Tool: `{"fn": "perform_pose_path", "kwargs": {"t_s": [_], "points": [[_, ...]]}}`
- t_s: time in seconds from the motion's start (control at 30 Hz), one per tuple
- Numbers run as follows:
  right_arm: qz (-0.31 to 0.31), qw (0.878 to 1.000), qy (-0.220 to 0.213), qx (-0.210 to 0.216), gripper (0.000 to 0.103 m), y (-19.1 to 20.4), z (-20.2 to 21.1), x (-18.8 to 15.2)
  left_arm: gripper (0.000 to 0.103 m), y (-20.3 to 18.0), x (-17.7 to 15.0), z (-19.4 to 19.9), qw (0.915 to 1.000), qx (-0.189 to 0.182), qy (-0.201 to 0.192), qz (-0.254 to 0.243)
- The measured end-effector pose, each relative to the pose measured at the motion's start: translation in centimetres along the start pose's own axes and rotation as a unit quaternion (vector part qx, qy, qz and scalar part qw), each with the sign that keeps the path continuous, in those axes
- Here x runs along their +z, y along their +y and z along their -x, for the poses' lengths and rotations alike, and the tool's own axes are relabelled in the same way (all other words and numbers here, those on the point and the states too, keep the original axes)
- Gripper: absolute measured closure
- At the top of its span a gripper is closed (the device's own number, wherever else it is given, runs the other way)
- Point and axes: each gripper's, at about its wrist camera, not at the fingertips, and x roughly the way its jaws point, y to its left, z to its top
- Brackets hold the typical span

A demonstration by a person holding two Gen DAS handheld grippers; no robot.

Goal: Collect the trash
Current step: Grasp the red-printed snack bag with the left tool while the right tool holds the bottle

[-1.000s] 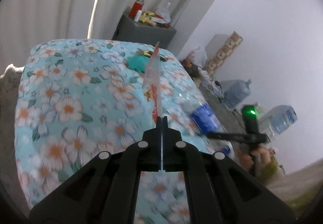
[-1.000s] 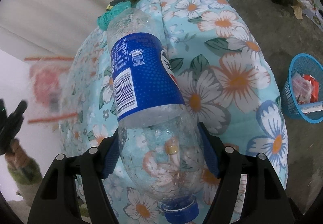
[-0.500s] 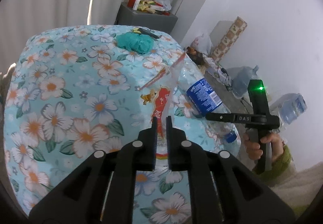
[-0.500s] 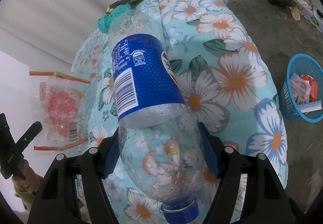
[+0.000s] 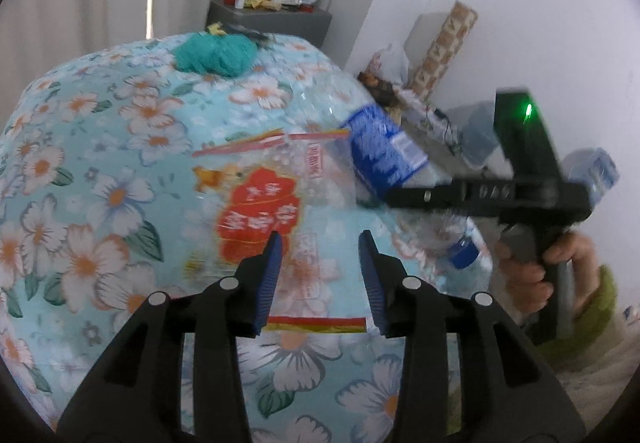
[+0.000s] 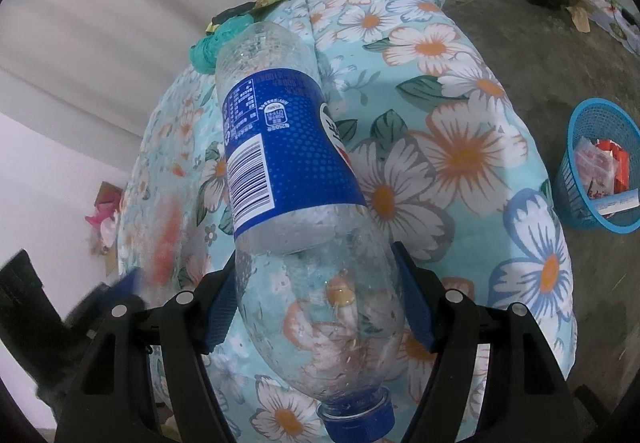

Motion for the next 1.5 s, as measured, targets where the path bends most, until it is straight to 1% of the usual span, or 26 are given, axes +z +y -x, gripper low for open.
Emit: {"fn": "perform_pose_path", "kwargs": {"t_s": [0.07, 0.17, 0.27, 0.33, 0.37, 0.4, 0.47, 0.53, 0.57, 0.6, 0.67, 0.7, 0.73, 0.8, 0.87, 0.9, 1.03, 1.07, 1.13, 1.17, 1.2, 1.23, 1.27, 1.43, 1.5], "points": [[0.002, 1.000, 0.000, -0.002, 0.034, 0.0, 0.0, 0.0, 0.068, -0.1, -0.5, -1.0, 0.9999, 0.003, 0.013, 0.000], [0.008, 1.000, 0.002, -0.007, 0.034, 0.3, 0.0, 0.0, 0.071, -0.1, -1.2, -2.6, 0.9991, 0.029, 0.031, -0.007], [0.018, 1.000, 0.005, -0.016, 0.034, 0.7, -0.1, 0.2, 0.072, -0.4, -1.5, -2.9, 0.9985, 0.039, 0.036, -0.015], [0.024, 0.999, 0.006, -0.022, 0.034, 0.9, -0.1, 0.2, 0.067, -1.0, -1.7, -2.5, 0.9982, 0.037, 0.035, -0.032], [0.025, 0.999, 0.007, -0.023, 0.034, 0.8, -0.2, 0.3, 0.060, -1.4, -1.9, -2.1, 0.9980, 0.033, 0.033, -0.042], [0.025, 0.999, 0.007, -0.023, 0.034, 0.8, -0.2, 0.3, 0.050, -1.7, -2.1, -1.6, 0.9978, 0.030, 0.029, -0.052], [0.024, 0.999, 0.007, -0.023, 0.034, 0.8, -0.2, 0.3, 0.045, -2.4, -2.7, -0.7, 0.9960, 0.027, 0.021, -0.082], [0.025, 0.999, 0.007, -0.023, 0.034, 0.8, -0.2, 0.3, 0.044, -3.2, -3.7, 0.0, 0.9917, 0.036, 0.018, -0.122], [0.025, 0.999, 0.008, -0.023, 0.034, 0.8, -0.2, 0.3, 0.044, -3.4, -4.3, 0.1, 0.9885, 0.047, 0.017, -0.143], [0.025, 0.999, 0.007, -0.023, 0.034, 0.8, -0.2, 0.3, 0.043, -3.8, -5.1, 0.1, 0.9829, 0.064, 0.017, -0.172], [0.024, 0.999, 0.006, -0.021, 0.034, 0.7, -0.2, 0.3, 0.044, -4.3, -6.2, -0.4, 0.9725, 0.096, 0.022, -0.211], [0.023, 0.999, 0.007, -0.021, 0.034, 0.7, -0.2, 0.3, 0.043, -4.5, -6.9, -1.0, 0.9642, 0.119, 0.027, -0.236], [0.022, 1.000, 0.007, -0.020, 0.034, 0.7, -0.2, 0.3, 0.043, -4.6, -7.2, -1.4, 0.9599, 0.128, 0.028, -0.248], [0.021, 1.000, 0.007, -0.018, 0.034, 0.6, -0.2, 0.3, 0.043, -4.9, -7.5, -1.9, 0.9500, 0.142, 0.016, -0.277], [0.020, 1.000, 0.007, -0.018, 0.034, 0.7, -0.2, 0.3, 0.044, -5.0, -7.4, -2.2, 0.9473, 0.146, 0.010, -0.285], [0.020, 1.000, 0.007, -0.018, 0.034, 0.7, -0.2, 0.3, 0.046, -4.9, -7.2, -2.3, 0.9480, 0.145, 0.008, -0.283], [0.020, 1.000, 0.006, -0.018, 0.034, 0.7, -0.2, 0.3, 0.051, -3.8, -6.0, -3.0, 0.9593, 0.130, 0.006, -0.251], [0.019, 1.000, 0.006, -0.018, 0.034, 0.7, -0.2, 0.3, 0.054, -3.7, -5.9, -3.0, 0.9613, 0.124, 0.005, -0.246], [0.020, 1.000, 0.006, -0.017, 0.034, 0.7, -0.2, 0.4, 0.062, -3.6, -5.7, -3.2, 0.9642, 0.117, 0.003, -0.238], [0.019, 1.000, 0.006, -0.017, 0.034, 0.7, -0.2, 0.3, 0.069, -3.5, -5.6, -3.2, 0.9655, 0.114, 0.002, -0.234], [0.019, 1.000, 0.006, -0.017, 0.034, 0.6, -0.2, 0.3, 0.079, -3.5, -5.4, -3.2, 0.9665, 0.112, 0.002, -0.231], [0.018, 1.000, 0.005, -0.017, 0.034, 0.6, -0.2, 0.3, 0.081, -3.4, -5.2, -3.3, 0.9687, 0.109, 0.003, -0.223], [0.018, 1.000, 0.005, -0.017, 0.034, 0.6, -0.2, 0.3, 0.086, -3.2, -5.0, -3.3, 0.9708, 0.106, 0.003, -0.215], [0.013, 1.000, 0.001, -0.015, 0.034, 0.6, 0.0, 0.2, 0.091, -2.3, -3.8, -2.9, 0.9845, 0.081, 0.007, -0.156], [0.014, 1.000, -0.001, -0.017, 0.034, 0.6, 0.1, 0.2, 0.094, -1.9, -3.3, -2.9, 0.9876, 0.077, 0.008, -0.137]]}}
